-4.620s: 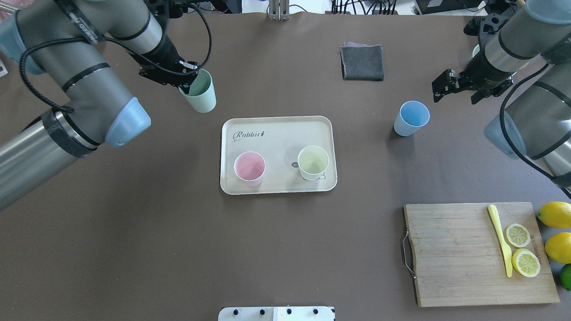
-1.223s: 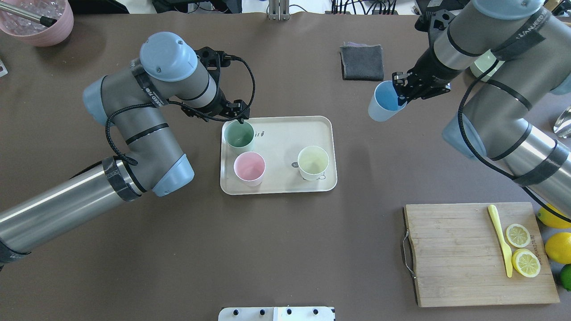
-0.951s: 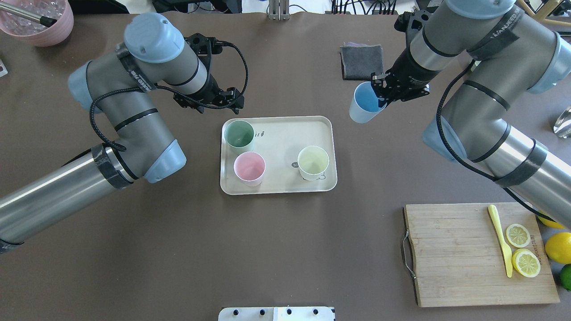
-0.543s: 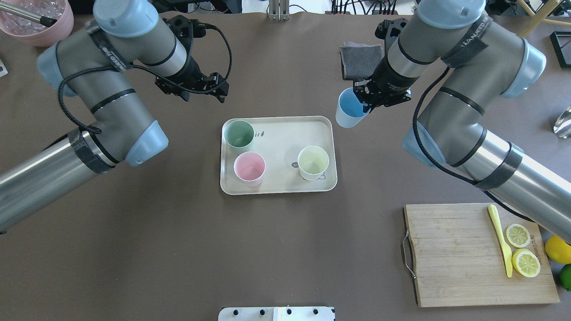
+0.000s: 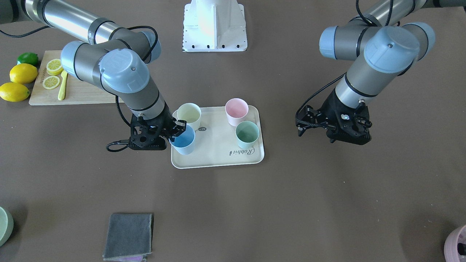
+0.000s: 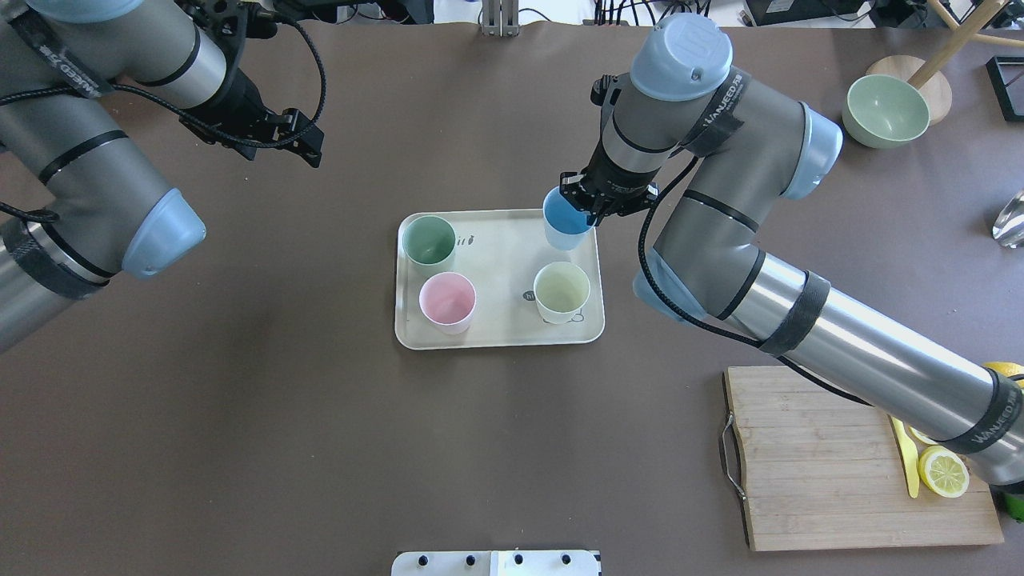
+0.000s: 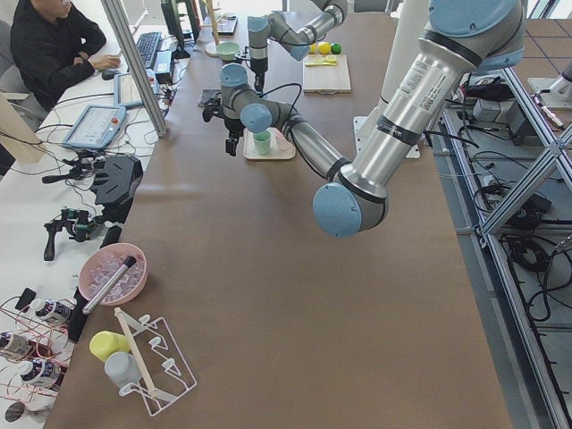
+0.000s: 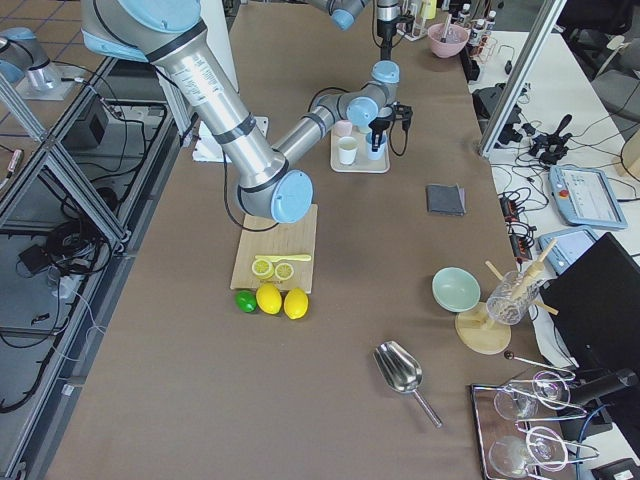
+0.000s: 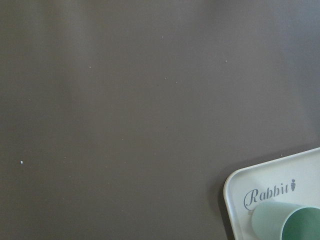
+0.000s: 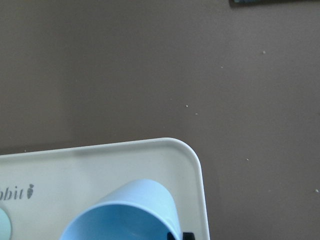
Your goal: Place all cups on tray
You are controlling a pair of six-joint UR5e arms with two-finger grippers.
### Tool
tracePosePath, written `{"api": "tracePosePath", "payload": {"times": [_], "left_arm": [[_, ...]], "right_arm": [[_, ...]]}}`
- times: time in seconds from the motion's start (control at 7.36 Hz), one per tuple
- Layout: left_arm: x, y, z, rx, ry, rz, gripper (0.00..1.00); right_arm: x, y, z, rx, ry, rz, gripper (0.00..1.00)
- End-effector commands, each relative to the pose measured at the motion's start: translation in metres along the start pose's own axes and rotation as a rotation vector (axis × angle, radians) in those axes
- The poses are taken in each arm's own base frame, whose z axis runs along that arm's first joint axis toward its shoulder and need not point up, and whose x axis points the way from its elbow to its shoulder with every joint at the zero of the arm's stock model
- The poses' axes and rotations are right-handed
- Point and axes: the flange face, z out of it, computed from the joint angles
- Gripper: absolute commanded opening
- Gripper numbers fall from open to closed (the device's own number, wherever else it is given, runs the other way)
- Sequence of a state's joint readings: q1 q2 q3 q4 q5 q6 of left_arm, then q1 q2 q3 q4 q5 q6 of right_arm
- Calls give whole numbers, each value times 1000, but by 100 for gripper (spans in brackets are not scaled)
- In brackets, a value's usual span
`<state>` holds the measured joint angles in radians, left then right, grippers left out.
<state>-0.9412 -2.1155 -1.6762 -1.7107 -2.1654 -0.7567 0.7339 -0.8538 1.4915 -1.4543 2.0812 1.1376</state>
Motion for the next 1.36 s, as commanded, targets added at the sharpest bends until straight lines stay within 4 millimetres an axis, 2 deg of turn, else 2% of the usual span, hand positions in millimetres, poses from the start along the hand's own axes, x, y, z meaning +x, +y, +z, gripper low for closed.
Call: {"api": "tracePosePath", "payload": {"times": [0.0,0.14,0.27,0.41,0.54,0.68,0.95,1.09,1.22], "left_arm": [[-24,-1,-7,9,-18,18,97],[-26,0,-8,-7,1,15,97],[-29,-1,-12,-3,3,13,97],[-31,1,-15,0,3,12,97],[-36,12,-24,8,10,15,97],[-45,9,-39,12,31,6,97],[-72,11,-59,25,36,-11,97],[-94,38,-59,13,23,58,97],[-141,57,-74,29,-9,83,97]], "right_arm": [[-6,6,19,14,10,-10,0],[-7,6,21,15,12,-9,27],[-12,6,21,17,10,5,99],[-15,6,19,17,5,47,100],[-21,-4,1,31,-14,55,100],[-22,-16,-22,24,-42,68,100],[-8,-39,-76,-7,-114,98,100],[7,-47,-99,-18,-116,116,100],[45,-57,-119,-26,-126,112,100]]}}
